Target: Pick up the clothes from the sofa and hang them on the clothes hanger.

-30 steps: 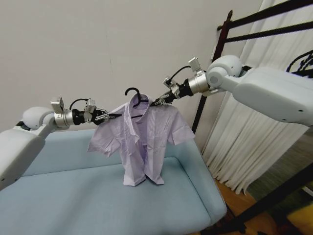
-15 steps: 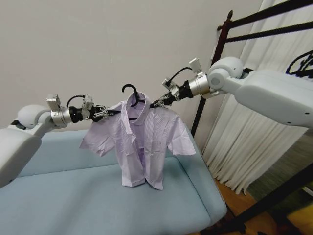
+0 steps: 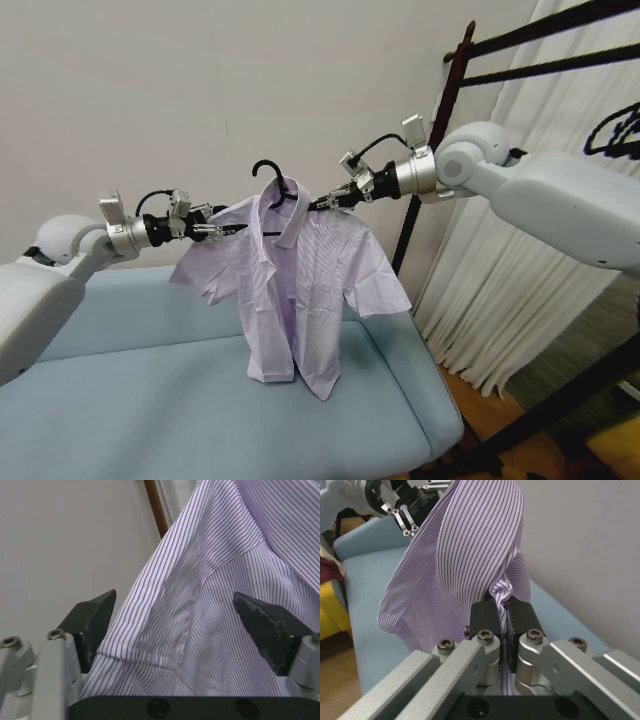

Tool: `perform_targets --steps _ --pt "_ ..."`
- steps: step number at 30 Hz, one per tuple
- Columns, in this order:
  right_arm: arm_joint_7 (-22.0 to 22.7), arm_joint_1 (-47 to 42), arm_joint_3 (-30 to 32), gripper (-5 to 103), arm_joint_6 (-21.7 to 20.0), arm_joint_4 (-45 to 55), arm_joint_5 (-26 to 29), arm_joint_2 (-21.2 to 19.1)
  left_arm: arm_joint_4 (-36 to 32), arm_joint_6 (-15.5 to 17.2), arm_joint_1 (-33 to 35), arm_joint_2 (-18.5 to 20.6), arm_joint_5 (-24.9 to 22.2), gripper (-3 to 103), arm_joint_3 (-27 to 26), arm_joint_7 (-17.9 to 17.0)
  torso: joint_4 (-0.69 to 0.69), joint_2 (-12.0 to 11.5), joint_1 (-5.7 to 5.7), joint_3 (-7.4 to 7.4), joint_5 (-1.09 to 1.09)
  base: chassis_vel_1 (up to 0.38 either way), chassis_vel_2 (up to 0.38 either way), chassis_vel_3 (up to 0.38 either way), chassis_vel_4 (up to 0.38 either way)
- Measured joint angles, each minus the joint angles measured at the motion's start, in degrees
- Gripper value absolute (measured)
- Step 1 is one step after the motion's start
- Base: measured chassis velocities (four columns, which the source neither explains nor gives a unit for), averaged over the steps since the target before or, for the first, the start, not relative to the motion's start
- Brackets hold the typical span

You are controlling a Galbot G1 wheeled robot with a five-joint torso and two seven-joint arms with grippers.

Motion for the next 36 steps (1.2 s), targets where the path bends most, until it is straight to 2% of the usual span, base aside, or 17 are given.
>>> perform_targets --steps 3,9,12,13,15,17,18,19,21,22,23,24,25,26,28,31,36 --pt "3.81 -1.38 1.59 2 1.25 1.67 1.46 -0.82 -0.59 0.02 0.69 -0.17 -0.27 96 -0.66 -3.93 0.0 0.0 0.0 0.0 -0.01 0.0 0.0 0.0 0.0" --pt "10.46 -3.7 4.55 2 2.13 3.7 3.34 -2.04 -1.53 -0.01 2.16 -0.34 -1.1 100 -2.12 -9.01 0.0 0.0 0.0 0.0 0.0 0.0 0.0 0.0 0.0" --pt "15.02 -4.46 6.25 2 1.4 5.15 4.47 -2.82 -2.6 -0.36 3.11 -0.21 -2.23 100 -2.72 -13.1 0.0 0.0 0.0 0.0 0.0 0.0 0.0 0.0 0.0" --pt "18.77 -4.78 7.45 2 0.26 6.16 5.9 -3.14 -3.35 -0.66 3.62 -0.2 -2.92 100 -2.92 -15.97 0.0 0.0 0.0 0.0 0.0 0.0 0.0 0.0 0.0" --pt "21.05 -5.02 8.27 2 -0.33 6.65 6.63 -3.21 -3.74 -0.73 3.85 -0.25 -3.29 100 -3.09 -17.41 0.0 0.0 0.0 0.0 -0.01 0.0 0.0 0.0 0.0" --pt "30.26 -5.98 11.31 2 -2.99 8.19 10.0 -3.1 -5.18 -0.82 4.56 -0.65 -4.22 100 -3.93 -21.37 0.0 0.0 0.0 0.0 0.0 0.0 0.0 0.0 0.0" --pt "33.32 -6.37 12.46 2 -3.88 8.68 11.61 -2.95 -5.73 -0.87 4.98 -0.83 -4.47 100 -4.36 -22.66 -0.01 0.0 0.0 0.0 0.0 0.0 0.0 0.0 0.0" --pt "33.32 -6.37 12.46 2 -3.88 8.68 11.61 -2.95 -5.73 -0.87 4.98 -0.83 -4.47 100 -4.36 -22.66 -0.01 0.0 0.0 0.0 0.0 0.0 0.0 0.0 0.0" --pt "44.2 -7.53 15.62 2 -5.34 10.38 16.89 -2.14 -7.71 -0.9 6.71 -1.13 -5.17 100 -6.27 -25.47 -0.02 0.0 0.0 0.0 0.0 0.0 0.0 0.0 0.0" --pt "52.76 -8.5 17.84 2 -5.53 11.55 19.98 -1.47 -9.05 -0.87 8.31 -1.21 -5.52 100 -7.91 -26.75 0.0 0.0 0.0 0.0 0.0 0.0 0.0 0.0 0.0" --pt "52.76 -8.5 17.84 2 -5.53 11.55 19.98 -1.47 -9.05 -0.87 8.31 -1.21 -5.52 100 -7.91 -26.75 0.0 0.0 0.0 0.0 0.0 0.0 0.0 0.0 0.0" --pt "57.53 -9.15 19.29 2 -5.54 12.21 21.33 -0.99 -10.07 -0.87 9.76 -1.24 -5.59 100 -9.19 -27.33 0.0 0.0 0.0 0.0 0.01 0.0 0.0 0.0 0.0" --pt "59.54 -9.46 19.95 2 -5.49 12.55 21.8 -0.77 -10.7 -0.86 10.83 -1.27 -5.61 100 -10.05 -27.51 0.0 0.0 0.0 0.0 0.0 0.0 0.0 0.0 0.0" --pt "65.47 -10.34 21.88 2 -4.88 13.49 22.88 -0.06 -12.27 -0.73 13.9 -1.32 -5.61 100 -12.71 -27.85 0.0 0.0 0.0 0.0 -0.01 0.0 0.0 0.0 0.0" --pt "67.73 -10.58 22.6 2 -4.59 13.77 23.32 0.2 -13.07 -0.66 15.53 -1.34 -5.61 100 -14.06 -27.96 0.01 0.0 0.0 0.0 -0.01 0.0 0.0 0.0 0.0" --pt "77.24 -9.94 24.55 2 -3.18 14.15 26.9 1.2 -15.92 -0.58 21.77 -1.53 -5.44 100 -19.24 -28.05 0.01 0.0 0.0 0.0 -0.01 0.0 0.0 0.0 0.0" --pt "83.58 -3.99 21.15 2 -0.99 11.66 30.54 1.57 -18.92 -0.56 29.27 -2.08 -4.67 100 -25.74 -27.99 -0.01 0.0 0.0 0.0 -0.02 0.0 0.0 0.0 0.0"
